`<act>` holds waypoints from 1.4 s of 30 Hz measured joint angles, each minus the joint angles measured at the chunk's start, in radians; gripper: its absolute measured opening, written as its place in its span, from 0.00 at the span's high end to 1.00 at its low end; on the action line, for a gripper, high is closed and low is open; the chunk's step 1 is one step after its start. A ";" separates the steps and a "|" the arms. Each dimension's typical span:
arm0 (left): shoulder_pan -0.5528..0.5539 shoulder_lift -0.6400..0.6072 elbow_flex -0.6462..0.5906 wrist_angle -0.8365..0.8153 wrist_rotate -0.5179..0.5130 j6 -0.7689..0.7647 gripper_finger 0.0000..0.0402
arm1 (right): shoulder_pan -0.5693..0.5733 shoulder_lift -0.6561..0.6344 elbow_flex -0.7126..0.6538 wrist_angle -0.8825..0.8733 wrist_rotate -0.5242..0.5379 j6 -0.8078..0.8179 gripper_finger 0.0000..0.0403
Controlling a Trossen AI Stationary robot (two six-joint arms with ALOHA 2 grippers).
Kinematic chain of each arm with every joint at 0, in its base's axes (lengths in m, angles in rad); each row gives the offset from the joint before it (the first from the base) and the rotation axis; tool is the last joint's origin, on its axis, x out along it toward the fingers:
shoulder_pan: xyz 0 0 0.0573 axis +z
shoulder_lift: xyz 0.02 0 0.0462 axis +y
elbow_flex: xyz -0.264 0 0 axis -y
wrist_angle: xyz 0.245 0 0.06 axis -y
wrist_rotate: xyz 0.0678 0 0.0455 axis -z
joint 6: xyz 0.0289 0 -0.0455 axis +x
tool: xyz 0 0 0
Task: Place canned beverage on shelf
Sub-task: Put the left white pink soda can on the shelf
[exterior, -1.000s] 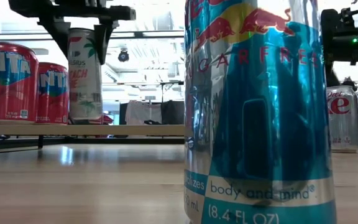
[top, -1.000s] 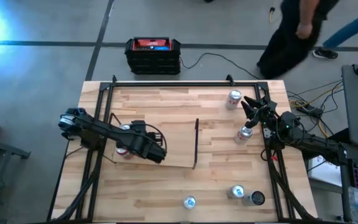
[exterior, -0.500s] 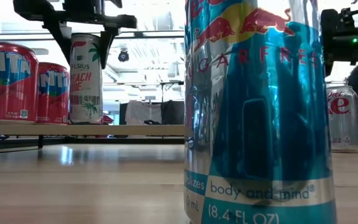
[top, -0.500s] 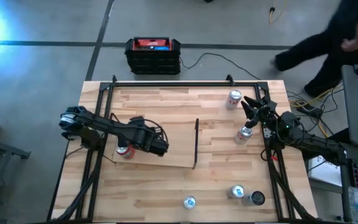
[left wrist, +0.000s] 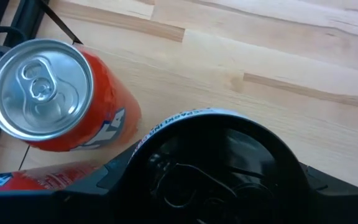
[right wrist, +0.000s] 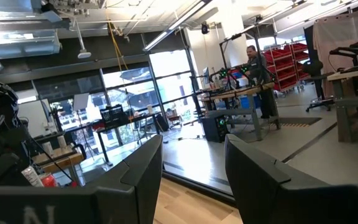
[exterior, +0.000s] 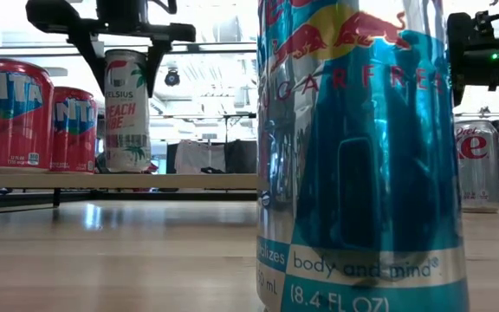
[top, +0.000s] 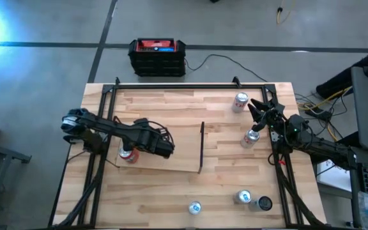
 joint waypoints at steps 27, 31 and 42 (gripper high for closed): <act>0.008 0.000 -0.046 0.034 -0.029 0.062 0.34 | 0.000 0.000 0.000 0.000 0.000 0.000 0.61; 0.009 0.001 -0.046 0.033 -0.037 0.062 0.29 | 0.000 0.000 0.000 0.000 0.000 0.000 0.61; 0.009 0.001 -0.046 0.031 -0.035 0.062 0.27 | 0.000 0.000 0.000 0.000 0.000 0.000 0.61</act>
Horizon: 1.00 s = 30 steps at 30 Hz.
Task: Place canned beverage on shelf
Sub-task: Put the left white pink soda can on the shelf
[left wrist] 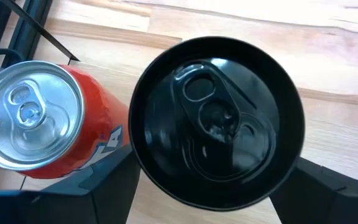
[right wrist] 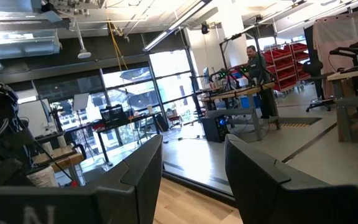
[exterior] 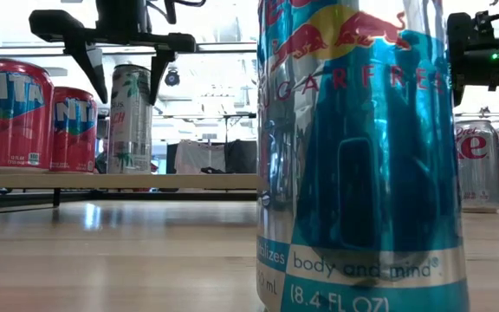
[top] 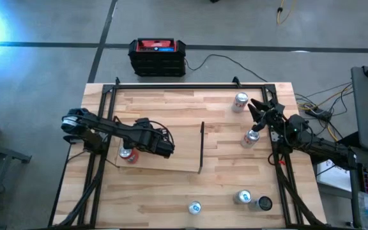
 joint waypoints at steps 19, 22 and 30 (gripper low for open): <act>0.002 0.000 -0.004 0.003 -0.005 0.004 0.45 | 0.000 0.000 0.000 0.000 0.000 0.000 0.61; 0.002 0.000 -0.005 0.003 -0.006 0.004 0.47 | 0.000 0.000 0.000 0.000 0.000 0.000 0.61; 0.001 -0.002 -0.005 0.009 0.022 -0.012 0.44 | 0.000 0.000 0.000 0.000 0.000 0.000 0.61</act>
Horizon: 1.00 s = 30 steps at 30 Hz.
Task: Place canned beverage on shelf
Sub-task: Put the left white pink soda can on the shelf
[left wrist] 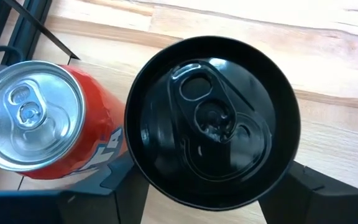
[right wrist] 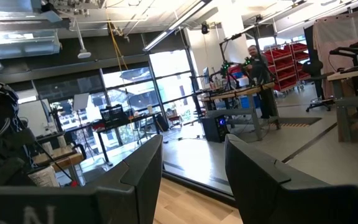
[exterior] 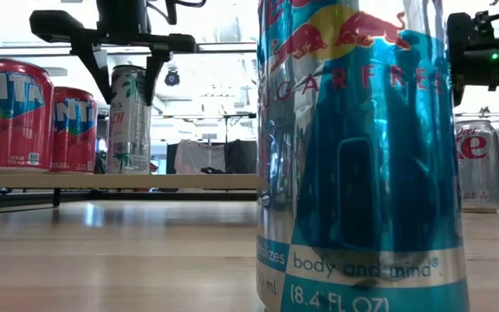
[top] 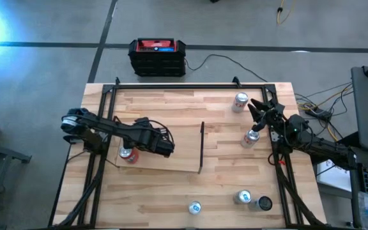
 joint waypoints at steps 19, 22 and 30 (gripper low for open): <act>-0.001 -0.001 0.047 0.008 0.142 -0.196 0.45 | 0.000 0.000 0.000 0.000 0.000 0.000 0.61; -0.001 -0.001 0.047 0.005 0.144 -0.226 0.45 | 0.000 0.000 0.000 0.000 0.000 0.000 0.61; 0.000 -0.001 0.047 -0.001 0.149 -0.261 0.45 | 0.000 0.000 0.000 0.000 0.000 0.000 0.61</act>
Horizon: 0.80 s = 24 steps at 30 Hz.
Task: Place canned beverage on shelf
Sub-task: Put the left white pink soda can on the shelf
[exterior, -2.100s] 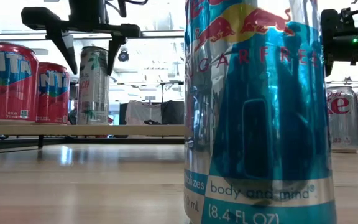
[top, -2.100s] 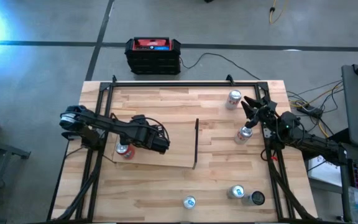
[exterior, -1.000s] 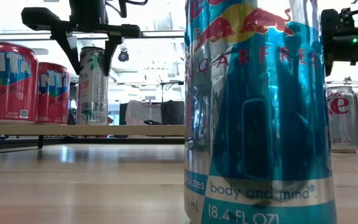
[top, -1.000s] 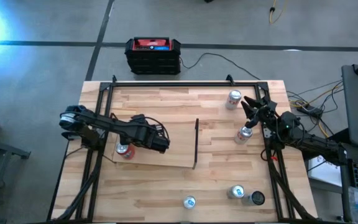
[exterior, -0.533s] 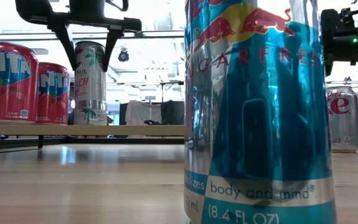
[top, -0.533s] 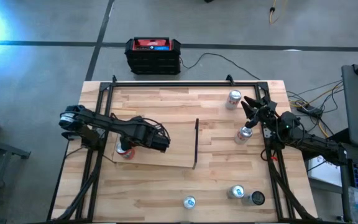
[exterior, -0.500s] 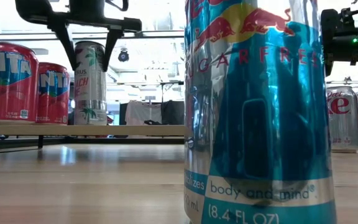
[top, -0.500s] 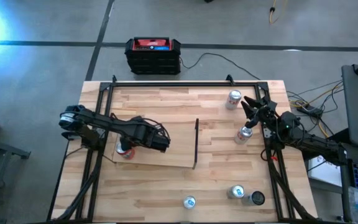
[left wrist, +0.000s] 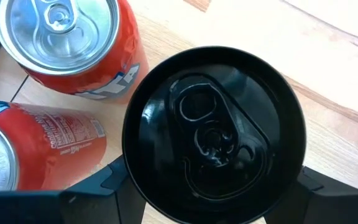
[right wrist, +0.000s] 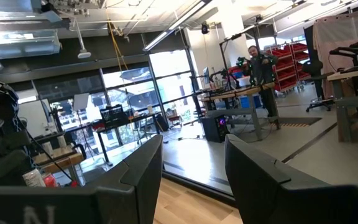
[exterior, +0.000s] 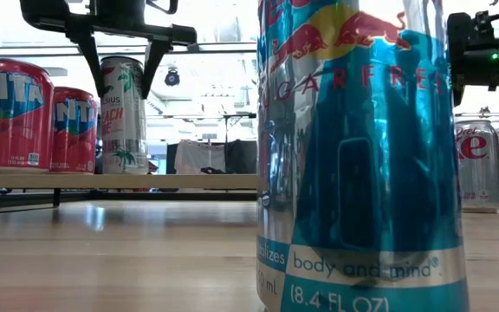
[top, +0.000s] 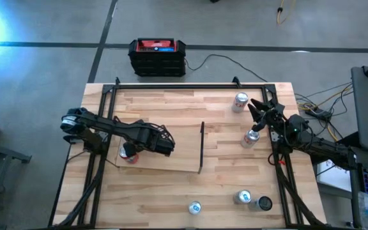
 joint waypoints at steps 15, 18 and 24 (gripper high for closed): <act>0.014 0.006 0.046 -0.057 0.064 -0.027 0.45 | 0.000 0.000 0.000 0.000 0.000 0.000 0.61; 0.023 0.006 0.046 -0.057 0.052 -0.040 0.45 | 0.000 0.000 0.000 0.000 0.000 0.000 0.61; 0.049 0.016 0.046 -0.058 0.049 -0.047 0.45 | 0.000 0.000 0.000 0.000 0.000 0.000 0.61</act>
